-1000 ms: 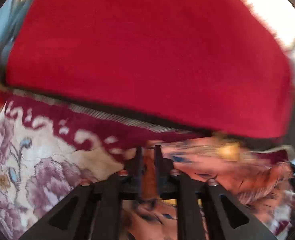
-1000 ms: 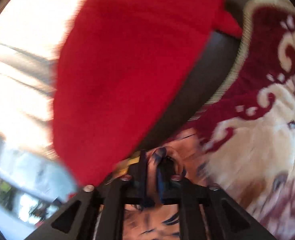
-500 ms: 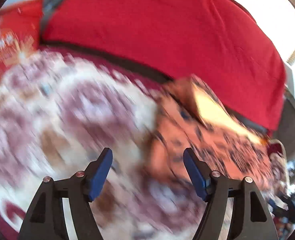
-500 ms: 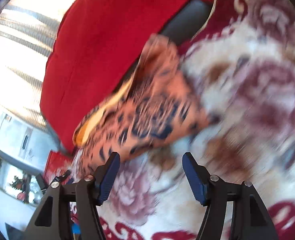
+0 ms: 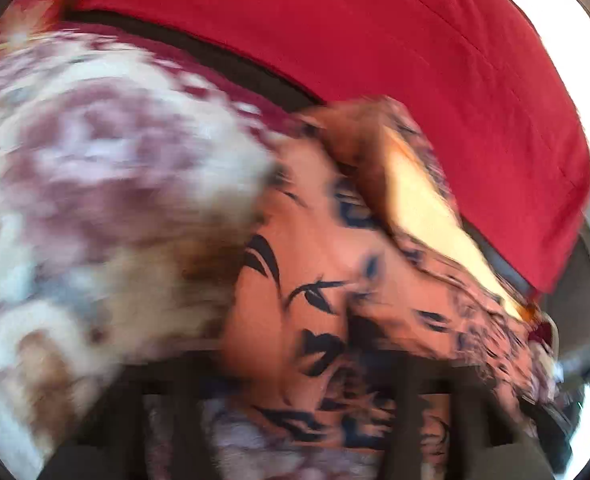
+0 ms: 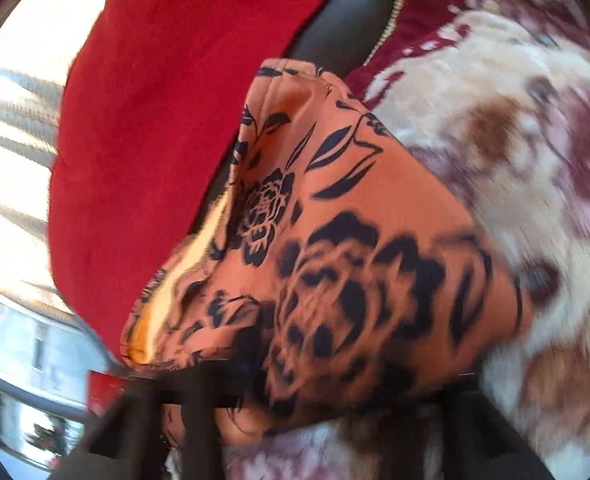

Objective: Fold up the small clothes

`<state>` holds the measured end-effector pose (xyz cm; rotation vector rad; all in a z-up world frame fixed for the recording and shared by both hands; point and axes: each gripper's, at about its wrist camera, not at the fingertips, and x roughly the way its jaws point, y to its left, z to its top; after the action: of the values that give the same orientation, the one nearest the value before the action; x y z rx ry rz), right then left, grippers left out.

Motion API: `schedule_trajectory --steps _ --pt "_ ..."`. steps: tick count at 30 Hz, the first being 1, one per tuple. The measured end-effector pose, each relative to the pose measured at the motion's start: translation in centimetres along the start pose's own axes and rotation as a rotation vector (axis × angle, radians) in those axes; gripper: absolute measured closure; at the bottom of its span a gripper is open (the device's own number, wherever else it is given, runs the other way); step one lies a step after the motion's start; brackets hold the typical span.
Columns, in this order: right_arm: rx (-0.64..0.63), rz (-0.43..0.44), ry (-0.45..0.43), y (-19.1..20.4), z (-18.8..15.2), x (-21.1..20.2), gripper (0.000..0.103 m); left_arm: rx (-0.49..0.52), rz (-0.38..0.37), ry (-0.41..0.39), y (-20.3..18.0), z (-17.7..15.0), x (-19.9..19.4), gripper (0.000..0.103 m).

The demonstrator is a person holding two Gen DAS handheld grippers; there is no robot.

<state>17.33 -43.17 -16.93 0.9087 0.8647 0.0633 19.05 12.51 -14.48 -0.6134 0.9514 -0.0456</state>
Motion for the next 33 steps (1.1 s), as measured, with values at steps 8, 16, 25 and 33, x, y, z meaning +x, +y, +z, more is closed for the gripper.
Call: schedule_trajectory --steps 8,16,25,33 --pt "-0.168 0.054 -0.124 8.2 0.8 -8.6 0.094 0.130 -0.015 -0.198 -6.2 1.5 -10.1 0.081" --pt "-0.096 -0.063 0.032 -2.7 -8.4 -12.0 0.075 0.143 0.105 -0.011 1.7 -9.6 -10.3 0.063" --pt "-0.178 -0.122 -0.110 -4.5 -9.0 -19.5 0.043 0.224 0.097 -0.107 2.4 -7.5 -14.5 0.049" --pt "-0.447 0.008 0.114 3.7 -7.8 -12.6 0.039 0.542 0.047 0.162 -6.0 -7.6 -8.3 0.049"
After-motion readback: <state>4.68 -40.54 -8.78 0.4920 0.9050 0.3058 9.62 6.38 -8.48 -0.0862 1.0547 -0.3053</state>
